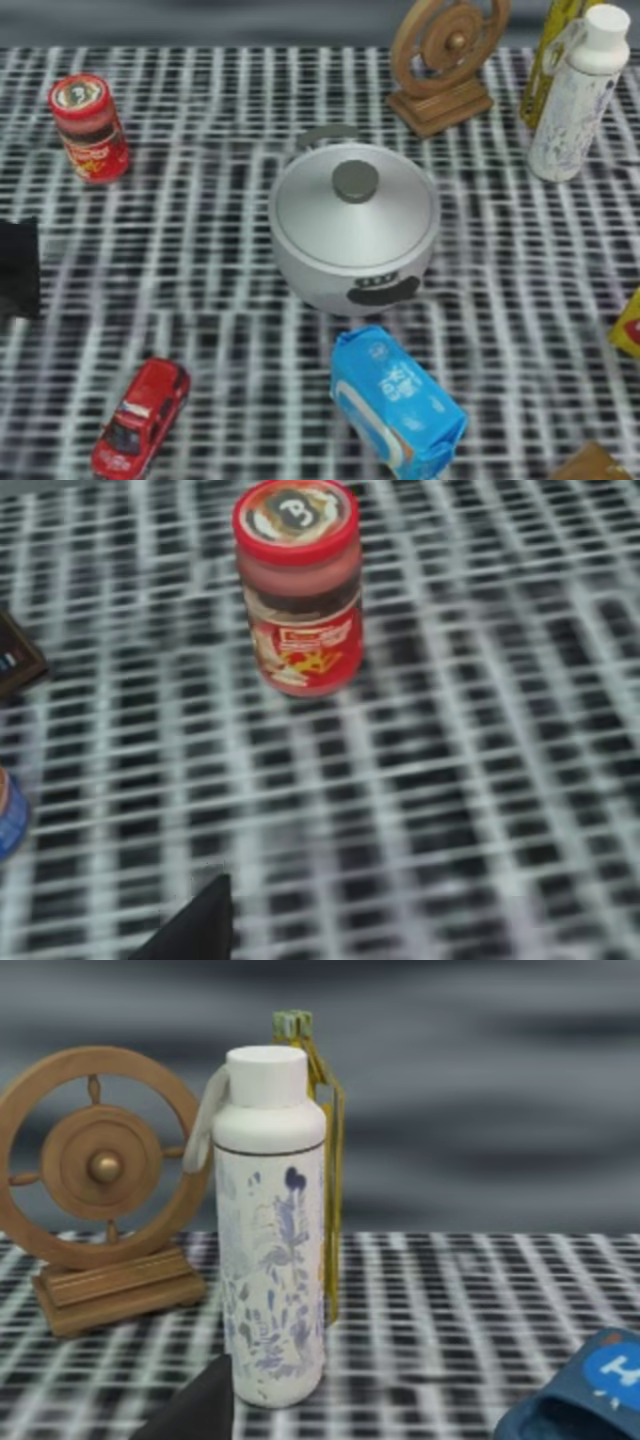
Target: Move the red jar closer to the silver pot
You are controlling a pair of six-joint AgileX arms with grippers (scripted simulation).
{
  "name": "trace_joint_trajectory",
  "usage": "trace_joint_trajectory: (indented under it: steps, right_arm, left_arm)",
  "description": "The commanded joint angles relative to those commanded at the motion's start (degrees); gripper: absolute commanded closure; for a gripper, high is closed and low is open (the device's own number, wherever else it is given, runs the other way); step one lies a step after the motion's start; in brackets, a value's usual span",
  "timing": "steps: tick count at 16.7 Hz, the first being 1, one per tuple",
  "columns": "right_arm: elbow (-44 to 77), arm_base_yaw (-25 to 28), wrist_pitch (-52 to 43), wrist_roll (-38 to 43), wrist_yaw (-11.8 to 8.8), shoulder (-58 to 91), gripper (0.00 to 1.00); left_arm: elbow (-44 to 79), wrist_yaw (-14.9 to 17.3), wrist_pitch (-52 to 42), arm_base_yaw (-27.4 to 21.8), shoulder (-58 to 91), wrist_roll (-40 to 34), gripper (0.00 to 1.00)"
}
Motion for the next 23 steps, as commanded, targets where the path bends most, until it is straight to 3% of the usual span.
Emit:
trace_joint_trajectory:
  steps: [13, 19, 23]
  right_arm:
    - [0.0, 0.0, 0.0, 0.0, 0.0, 0.0, 0.0]
    - [0.0, 0.0, 0.0, 0.0, 0.0, 0.0, 0.0]
    - [0.0, 0.0, 0.0, 0.0, 0.0, 0.0, 0.0]
  left_arm:
    - [74.72, 3.17, -41.79, -0.38, 72.32, 12.26, 0.0]
    - [107.63, 2.21, -55.11, 0.75, 99.82, 17.31, 0.0]
    - [122.83, 1.01, -60.33, 1.65, 112.05, 19.7, 0.0]
